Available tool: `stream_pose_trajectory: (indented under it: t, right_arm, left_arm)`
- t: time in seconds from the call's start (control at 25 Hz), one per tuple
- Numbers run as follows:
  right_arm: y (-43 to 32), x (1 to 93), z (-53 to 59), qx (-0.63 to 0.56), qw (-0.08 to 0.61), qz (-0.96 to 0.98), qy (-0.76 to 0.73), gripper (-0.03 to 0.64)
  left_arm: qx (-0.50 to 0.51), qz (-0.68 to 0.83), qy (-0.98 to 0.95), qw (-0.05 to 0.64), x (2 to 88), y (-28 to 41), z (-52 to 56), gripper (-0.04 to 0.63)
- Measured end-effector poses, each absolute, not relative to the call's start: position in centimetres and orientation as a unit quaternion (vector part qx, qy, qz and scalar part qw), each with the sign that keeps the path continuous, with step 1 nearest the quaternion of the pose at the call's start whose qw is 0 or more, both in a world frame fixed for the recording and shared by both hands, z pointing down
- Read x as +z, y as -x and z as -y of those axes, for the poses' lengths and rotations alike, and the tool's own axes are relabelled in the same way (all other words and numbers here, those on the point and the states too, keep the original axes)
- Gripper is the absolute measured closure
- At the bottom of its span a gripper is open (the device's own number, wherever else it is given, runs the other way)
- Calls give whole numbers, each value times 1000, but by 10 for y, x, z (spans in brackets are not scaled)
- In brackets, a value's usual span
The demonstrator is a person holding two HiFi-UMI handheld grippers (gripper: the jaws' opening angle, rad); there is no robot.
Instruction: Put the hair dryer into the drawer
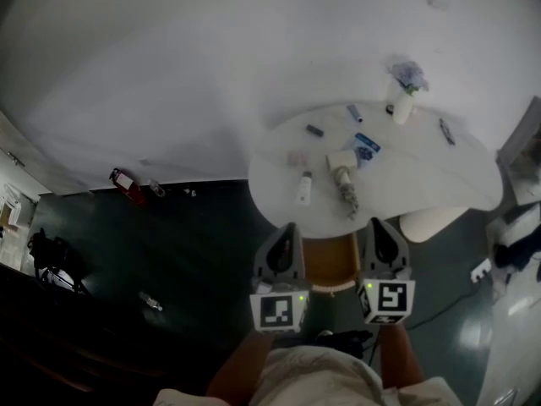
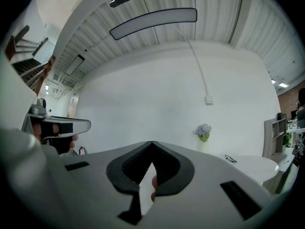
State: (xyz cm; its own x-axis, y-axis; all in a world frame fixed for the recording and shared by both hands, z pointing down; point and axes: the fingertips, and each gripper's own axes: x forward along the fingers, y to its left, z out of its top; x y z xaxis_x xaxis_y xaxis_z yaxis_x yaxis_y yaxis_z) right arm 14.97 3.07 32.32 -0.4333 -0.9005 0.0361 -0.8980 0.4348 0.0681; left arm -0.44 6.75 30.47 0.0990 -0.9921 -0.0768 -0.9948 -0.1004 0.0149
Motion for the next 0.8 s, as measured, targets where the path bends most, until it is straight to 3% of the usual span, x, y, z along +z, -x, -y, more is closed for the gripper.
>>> stream_pose_trajectory:
  t: [0.8]
  right_arm:
    - [-71, 329, 59, -32, 95, 790, -605, 614]
  left_arm:
    - [40, -612, 790, -2, 316, 112, 48, 600]
